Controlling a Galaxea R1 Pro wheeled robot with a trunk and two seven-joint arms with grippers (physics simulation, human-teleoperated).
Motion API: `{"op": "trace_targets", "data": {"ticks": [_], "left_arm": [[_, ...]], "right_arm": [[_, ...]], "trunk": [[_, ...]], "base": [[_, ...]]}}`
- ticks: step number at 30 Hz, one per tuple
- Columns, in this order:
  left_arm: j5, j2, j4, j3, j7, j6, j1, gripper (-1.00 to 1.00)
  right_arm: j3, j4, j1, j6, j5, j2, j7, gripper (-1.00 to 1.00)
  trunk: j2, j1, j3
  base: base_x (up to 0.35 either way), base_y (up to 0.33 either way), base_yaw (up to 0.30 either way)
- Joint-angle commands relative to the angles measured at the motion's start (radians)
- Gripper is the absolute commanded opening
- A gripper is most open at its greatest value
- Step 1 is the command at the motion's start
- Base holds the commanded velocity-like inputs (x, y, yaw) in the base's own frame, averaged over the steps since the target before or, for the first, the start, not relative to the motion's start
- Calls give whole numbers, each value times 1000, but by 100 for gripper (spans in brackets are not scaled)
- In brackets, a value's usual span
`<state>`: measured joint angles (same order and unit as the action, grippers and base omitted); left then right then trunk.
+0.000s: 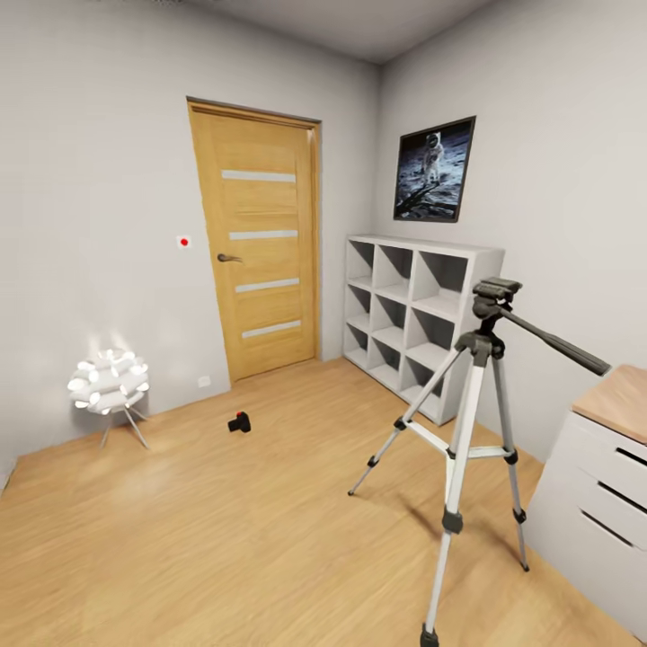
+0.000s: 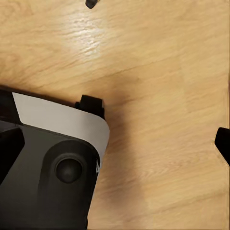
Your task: Attach the digital camera to the camera tripod in the bedroom.
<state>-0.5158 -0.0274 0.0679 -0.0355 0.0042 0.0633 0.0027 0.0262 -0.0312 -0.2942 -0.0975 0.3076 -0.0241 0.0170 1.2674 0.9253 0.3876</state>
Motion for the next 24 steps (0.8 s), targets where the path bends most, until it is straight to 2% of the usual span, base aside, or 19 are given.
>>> {"op": "trace_targets", "data": {"ticks": [1, 6, 11, 24], "left_arm": [[-4, 0, 1, -3, 0, 1, 0, 100], [-16, 0, 1, -3, 0, 1, 0, 100], [-21, -1, 2, -3, 0, 1, 0, 100], [-40, -8, 2, -4, 2, 1, 0, 100]], "right_arm": [[3, -2, 0, -1, 20, 1, 1, 100], [3, -2, 7, 0, 69, 3, -1, 100], [3, -2, 11, 1, 100, 4, -1, 100], [3, -3, 12, 2, 112, 3, -4, 100]], "trunk": [[1, 0, 1], [1, 0, 1], [1, 0, 1], [1, 0, 1]], "base": [[0, 0, 273], [0, 0, 273], [0, 0, 274], [0, 0, 276]]}}
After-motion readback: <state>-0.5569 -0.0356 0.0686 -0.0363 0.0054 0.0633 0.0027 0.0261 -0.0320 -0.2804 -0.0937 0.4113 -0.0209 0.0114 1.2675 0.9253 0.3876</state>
